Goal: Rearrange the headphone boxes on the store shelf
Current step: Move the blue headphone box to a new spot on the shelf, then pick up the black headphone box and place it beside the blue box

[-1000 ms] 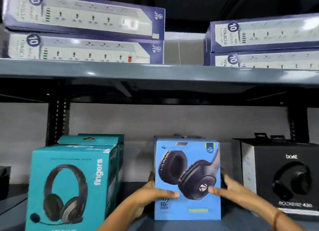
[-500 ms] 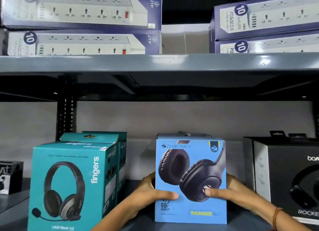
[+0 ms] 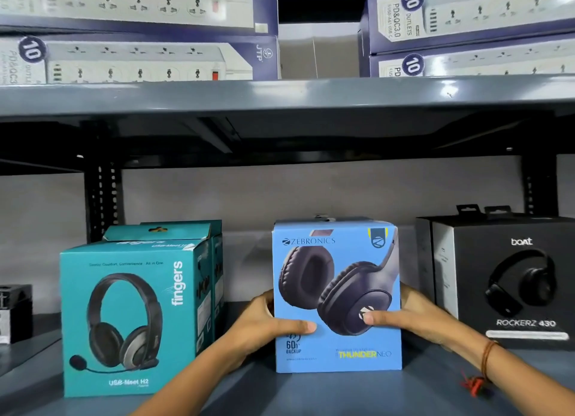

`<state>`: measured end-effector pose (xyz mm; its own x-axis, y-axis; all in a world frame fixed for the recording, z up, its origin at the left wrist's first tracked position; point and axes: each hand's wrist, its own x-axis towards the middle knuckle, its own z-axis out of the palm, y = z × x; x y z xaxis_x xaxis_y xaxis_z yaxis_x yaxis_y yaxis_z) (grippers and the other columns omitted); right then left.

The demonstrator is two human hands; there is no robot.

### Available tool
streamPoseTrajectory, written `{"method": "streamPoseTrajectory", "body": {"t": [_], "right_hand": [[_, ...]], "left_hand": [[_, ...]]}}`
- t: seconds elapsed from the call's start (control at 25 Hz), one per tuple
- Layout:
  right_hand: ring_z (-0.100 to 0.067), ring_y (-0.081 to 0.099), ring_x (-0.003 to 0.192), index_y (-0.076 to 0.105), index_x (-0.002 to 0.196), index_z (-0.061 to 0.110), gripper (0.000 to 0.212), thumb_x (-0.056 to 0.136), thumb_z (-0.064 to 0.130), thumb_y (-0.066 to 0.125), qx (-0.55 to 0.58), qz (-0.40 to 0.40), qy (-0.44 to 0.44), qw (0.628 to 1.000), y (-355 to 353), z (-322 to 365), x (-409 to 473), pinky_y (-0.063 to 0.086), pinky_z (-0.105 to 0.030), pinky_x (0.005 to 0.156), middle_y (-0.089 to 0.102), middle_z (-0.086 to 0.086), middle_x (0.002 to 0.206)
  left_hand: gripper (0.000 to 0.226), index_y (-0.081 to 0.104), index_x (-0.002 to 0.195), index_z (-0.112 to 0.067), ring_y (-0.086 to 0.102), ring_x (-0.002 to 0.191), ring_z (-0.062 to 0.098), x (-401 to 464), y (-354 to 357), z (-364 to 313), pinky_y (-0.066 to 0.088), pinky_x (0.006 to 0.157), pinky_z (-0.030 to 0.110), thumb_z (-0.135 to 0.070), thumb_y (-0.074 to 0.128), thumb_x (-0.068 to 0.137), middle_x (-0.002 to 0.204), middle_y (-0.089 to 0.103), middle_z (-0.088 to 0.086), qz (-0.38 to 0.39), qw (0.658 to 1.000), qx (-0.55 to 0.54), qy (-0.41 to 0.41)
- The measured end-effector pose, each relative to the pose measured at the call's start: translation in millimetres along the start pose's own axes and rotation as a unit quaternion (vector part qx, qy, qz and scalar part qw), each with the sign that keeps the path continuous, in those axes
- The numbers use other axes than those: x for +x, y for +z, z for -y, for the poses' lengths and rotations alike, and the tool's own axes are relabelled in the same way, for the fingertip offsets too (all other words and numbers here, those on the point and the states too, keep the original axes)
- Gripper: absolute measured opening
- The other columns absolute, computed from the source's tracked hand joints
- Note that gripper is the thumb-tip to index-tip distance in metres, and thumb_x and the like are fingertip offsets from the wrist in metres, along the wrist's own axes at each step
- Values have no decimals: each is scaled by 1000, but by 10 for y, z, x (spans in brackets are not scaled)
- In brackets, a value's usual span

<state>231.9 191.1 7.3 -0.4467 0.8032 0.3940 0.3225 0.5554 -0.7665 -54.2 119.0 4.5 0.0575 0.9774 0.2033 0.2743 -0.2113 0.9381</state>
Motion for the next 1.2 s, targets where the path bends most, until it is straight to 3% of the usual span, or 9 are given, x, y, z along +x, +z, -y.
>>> {"method": "streamPoseTrajectory", "body": {"t": [0.24, 0.32, 0.4, 0.52, 0.64, 0.8, 0.92, 1.12, 1.2], "right_hand": [[7, 57, 120, 43, 141, 32, 96, 59, 52, 88, 25, 19, 21, 999, 21, 123, -78, 49, -21, 99, 62, 18, 133], [3, 50, 130, 35, 147, 31, 110, 55, 59, 88, 18, -6, 15, 1000, -6, 183, -146, 44, -27, 107, 53, 16, 144], [-2, 33, 143, 22, 154, 30, 125, 52, 61, 88, 12, -47, -2, 999, -31, 295, -244, 31, -37, 119, 33, 16, 157], [-1, 19, 145, 11, 157, 23, 132, 51, 47, 86, 46, -119, -33, 991, -209, 519, -487, 18, -32, 122, 19, 14, 156], [-4, 25, 146, 16, 157, 18, 119, 63, 32, 87, 42, -222, -67, 972, -568, 664, -793, 21, -30, 121, 26, 8, 158], [-7, 28, 146, 20, 156, 21, 129, 52, 60, 87, 29, -329, -70, 941, -1332, 407, -1135, 21, -33, 121, 28, 4, 161], [-9, 24, 148, 16, 157, 24, 139, 44, 66, 85, 27, -326, -8, 945, -1909, -79, -1250, 21, -37, 122, 23, 3, 164], [-9, 23, 148, 10, 158, 25, 137, 50, 65, 85, 3, -203, 108, 973, -2554, -852, -1168, 18, -36, 122, 19, 12, 161], [-10, 31, 145, 15, 156, 35, 134, 48, 70, 86, -19, -128, 113, 985, -2679, -1038, -1035, 24, -40, 122, 29, 13, 159]], "left_hand": [[85, 55, 134, -22, 75, 100, 8, -34, -6, 30, 60, 81, 24, -22, 98, 61, 116, 77, -7, 1, 1000, -6, 12], [119, 40, 149, -27, 66, 118, 6, -121, 60, -83, 57, 97, 33, -39, 101, 47, 139, 62, -14, -95, 993, 27, 69], [136, 23, 159, -30, 40, 142, 8, -263, 176, -356, 36, 117, 38, -46, 99, 47, 154, 38, -17, -243, 954, 79, 159], [117, 23, 159, -25, 27, 150, 11, -411, 496, -914, 24, 118, 19, -34, 93, 66, 161, 31, -12, -305, 889, 67, 334], [100, 33, 157, -19, 33, 143, -3, -306, 1041, -1227, 24, 106, -1, -33, 88, 74, 156, 36, -14, -206, 888, 40, 409], [113, 32, 156, -25, 37, 143, 2, 80, 1887, -1184, 32, 119, 26, -51, 88, 61, 155, 41, -15, -49, 955, 41, 289], [110, 28, 156, -25, 40, 134, 0, 372, 2297, -1015, 31, 105, 8, -37, 92, 67, 150, 42, -16, 35, 982, 39, 181], [83, 37, 133, -27, 56, 97, -4, 929, 2680, -746, 45, 69, 0, -14, 91, 71, 116, 56, -20, 52, 997, -31, 52], [86, 41, 133, -24, 65, 99, -2, 1109, 2703, -667, 51, 72, 7, -18, 94, 66, 113, 66, -17, 45, 997, -43, 35]]}}
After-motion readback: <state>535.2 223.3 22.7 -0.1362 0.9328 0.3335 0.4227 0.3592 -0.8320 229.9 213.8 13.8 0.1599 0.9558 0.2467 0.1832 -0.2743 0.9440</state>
